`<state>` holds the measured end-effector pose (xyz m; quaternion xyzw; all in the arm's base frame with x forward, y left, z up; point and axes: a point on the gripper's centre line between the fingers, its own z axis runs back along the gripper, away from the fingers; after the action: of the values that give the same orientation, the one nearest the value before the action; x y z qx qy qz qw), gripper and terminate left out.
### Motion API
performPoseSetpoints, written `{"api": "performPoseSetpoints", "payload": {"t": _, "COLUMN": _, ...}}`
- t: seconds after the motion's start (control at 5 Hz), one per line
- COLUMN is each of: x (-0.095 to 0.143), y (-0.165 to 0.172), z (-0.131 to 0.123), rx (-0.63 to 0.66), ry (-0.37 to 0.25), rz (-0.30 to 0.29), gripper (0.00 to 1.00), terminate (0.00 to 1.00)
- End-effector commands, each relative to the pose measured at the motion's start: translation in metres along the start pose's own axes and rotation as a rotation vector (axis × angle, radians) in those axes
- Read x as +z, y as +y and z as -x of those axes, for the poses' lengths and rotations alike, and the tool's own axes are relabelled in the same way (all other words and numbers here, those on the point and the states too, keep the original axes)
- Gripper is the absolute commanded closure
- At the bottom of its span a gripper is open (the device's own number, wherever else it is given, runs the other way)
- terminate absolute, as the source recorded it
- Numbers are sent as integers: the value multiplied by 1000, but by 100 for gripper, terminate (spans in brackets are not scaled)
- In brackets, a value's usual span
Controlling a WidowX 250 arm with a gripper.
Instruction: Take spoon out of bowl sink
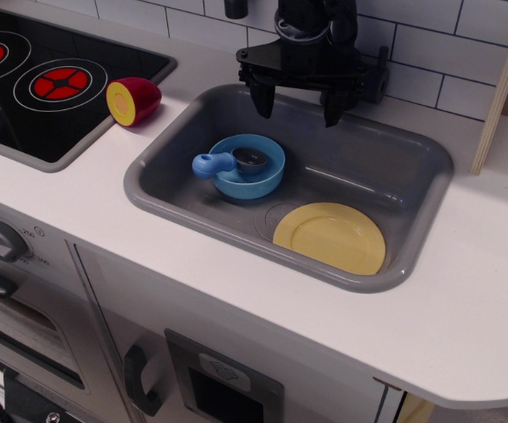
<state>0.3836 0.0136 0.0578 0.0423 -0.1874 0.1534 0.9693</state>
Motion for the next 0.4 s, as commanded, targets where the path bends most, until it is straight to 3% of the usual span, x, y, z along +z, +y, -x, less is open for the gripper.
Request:
{"api": "performPoseSetpoints", "payload": {"t": 0.0, "x": 0, "y": 0, "z": 0, "rx": 0, "ry": 0, "rz": 0, "gripper": 0, "terminate": 0}}
{"api": "performPoseSetpoints", "payload": {"t": 0.2, "x": 8, "y": 20, "z": 11, "rx": -47, "ry": 11, "rz": -5, "gripper": 0, "terminate": 0}}
